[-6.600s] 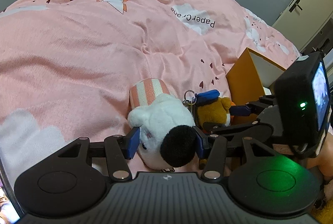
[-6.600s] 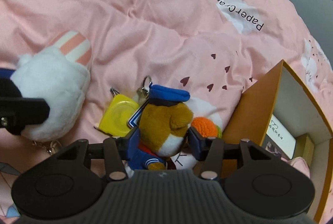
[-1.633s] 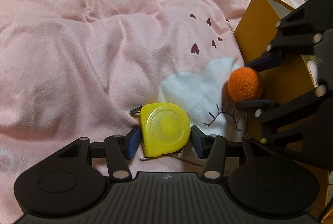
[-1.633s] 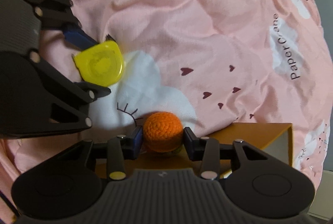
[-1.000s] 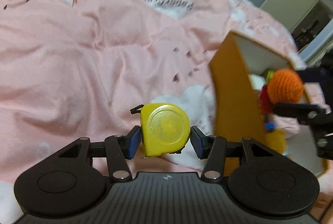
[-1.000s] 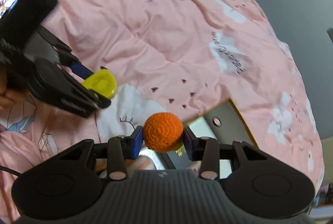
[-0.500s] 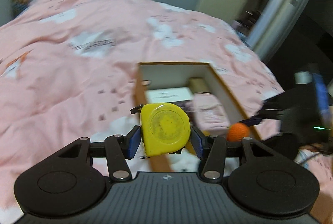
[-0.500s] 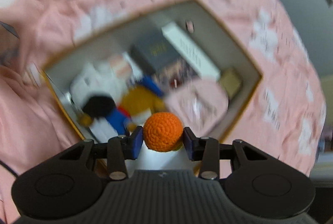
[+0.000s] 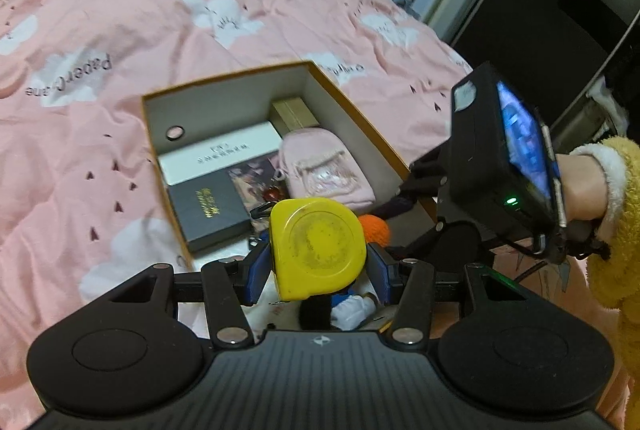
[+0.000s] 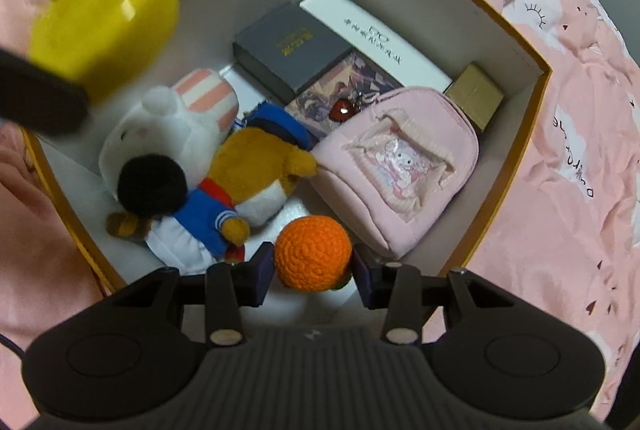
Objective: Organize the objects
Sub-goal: 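Carry the tape measure with the left tool while the right tool carries the ball over the box, then lower the tape measure and ball into the box and open both tools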
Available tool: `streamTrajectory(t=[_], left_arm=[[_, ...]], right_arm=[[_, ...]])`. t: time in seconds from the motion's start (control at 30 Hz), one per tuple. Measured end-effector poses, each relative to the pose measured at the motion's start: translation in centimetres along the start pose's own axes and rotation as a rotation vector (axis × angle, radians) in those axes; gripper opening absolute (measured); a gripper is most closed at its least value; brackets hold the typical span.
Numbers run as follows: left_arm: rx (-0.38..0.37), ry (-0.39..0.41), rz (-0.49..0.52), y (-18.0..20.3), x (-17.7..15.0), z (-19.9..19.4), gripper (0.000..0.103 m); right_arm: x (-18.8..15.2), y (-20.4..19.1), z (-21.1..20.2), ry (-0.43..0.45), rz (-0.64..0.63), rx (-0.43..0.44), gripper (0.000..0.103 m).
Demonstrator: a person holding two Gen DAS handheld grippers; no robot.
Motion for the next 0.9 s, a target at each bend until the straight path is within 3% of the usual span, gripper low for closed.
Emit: streamTrajectory(t=[0.23,0.4,0.53,0.73,0.9], left_arm=[[0.002,-0.047,0.029,0.8,0.2,1.9,0.059],[-0.015,-0.085,0.05,1.8,0.3,3.9,0.059],[-0.058,-0.117,0.048,3.2,0.5,5.8,0.059],[-0.133,-0.187,0.014,4.5,-0.5,9.2,0.059],[-0.159,-0.236,-0.009,5.2,-1.5,11.6,0.059]], right_arm=[[-0.8,1.3,-2.9,0.127,0.074,-0.048,0.051],[-1.5,3.3,-7.3,0.331,0.247,-0.186,0.05],[-3.2,5.5,-8.5,0.409,0.465,-0.333,0.05],[-6.2,6.4,-7.3,0.464,0.801,-0.255,0.051],[-7.1,6.9,-6.5,0.459,0.883,-0.262,0.054]])
Point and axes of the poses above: each gripper's, at about its wrist camera, not at the fingertips, and z roughly the way its jaws point, y to its right, x to its top, the point moved 8 cm from there along z, roughly the way its jaws point, and after that the axes turned 2 degrees about -x, right-handed, at the moved point
